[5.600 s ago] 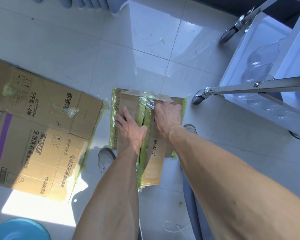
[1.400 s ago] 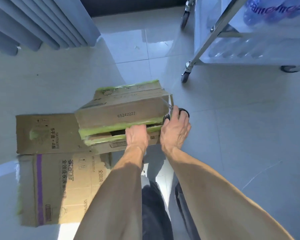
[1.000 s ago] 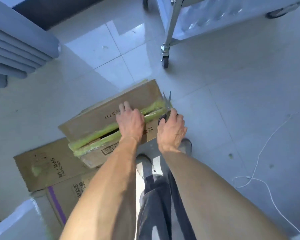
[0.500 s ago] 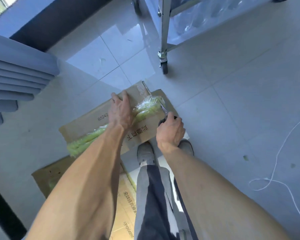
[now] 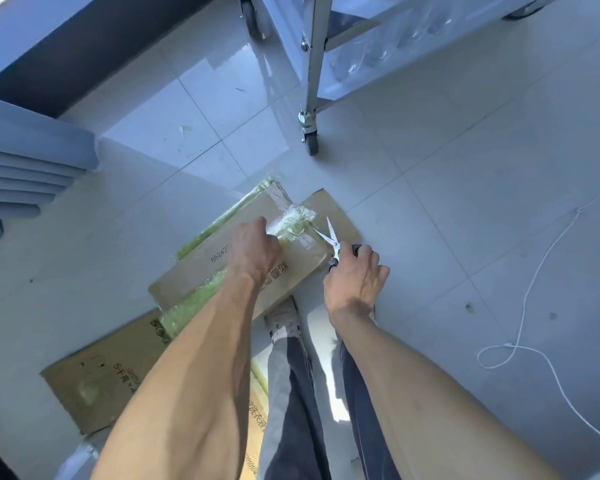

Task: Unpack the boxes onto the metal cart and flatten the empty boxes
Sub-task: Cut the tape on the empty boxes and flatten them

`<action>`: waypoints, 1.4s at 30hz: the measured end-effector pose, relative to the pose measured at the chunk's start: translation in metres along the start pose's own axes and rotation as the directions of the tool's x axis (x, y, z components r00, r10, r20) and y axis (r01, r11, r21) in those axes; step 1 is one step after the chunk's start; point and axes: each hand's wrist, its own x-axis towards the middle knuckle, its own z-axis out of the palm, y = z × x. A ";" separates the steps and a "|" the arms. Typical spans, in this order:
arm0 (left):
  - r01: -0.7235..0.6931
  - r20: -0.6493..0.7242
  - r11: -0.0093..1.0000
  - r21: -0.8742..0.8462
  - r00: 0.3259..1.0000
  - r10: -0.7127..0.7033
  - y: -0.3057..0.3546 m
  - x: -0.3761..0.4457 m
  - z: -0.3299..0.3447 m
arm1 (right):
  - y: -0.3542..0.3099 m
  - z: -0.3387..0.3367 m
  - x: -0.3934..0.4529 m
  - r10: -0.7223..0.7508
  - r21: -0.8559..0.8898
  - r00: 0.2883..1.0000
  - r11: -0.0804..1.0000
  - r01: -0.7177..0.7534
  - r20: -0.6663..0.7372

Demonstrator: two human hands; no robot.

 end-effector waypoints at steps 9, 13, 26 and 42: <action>-0.009 0.131 0.990 0.142 0.991 -0.010 0.007 -0.006 0.035 | -0.005 0.010 0.009 0.054 -0.035 0.998 0.998 -0.052 0.044; 0.026 0.114 0.996 0.084 0.993 -0.035 0.006 -0.003 0.047 | -0.003 0.018 0.023 0.018 -0.080 1.000 0.997 -0.016 0.022; 0.161 0.036 0.968 -0.191 0.987 -0.156 0.022 0.004 0.037 | -0.018 0.019 0.027 -0.038 -0.081 0.997 0.996 0.032 -0.067; 0.045 0.205 0.995 0.094 0.977 -0.064 0.029 0.049 0.035 | -0.002 0.024 0.033 0.079 -0.096 0.990 0.993 -0.068 0.116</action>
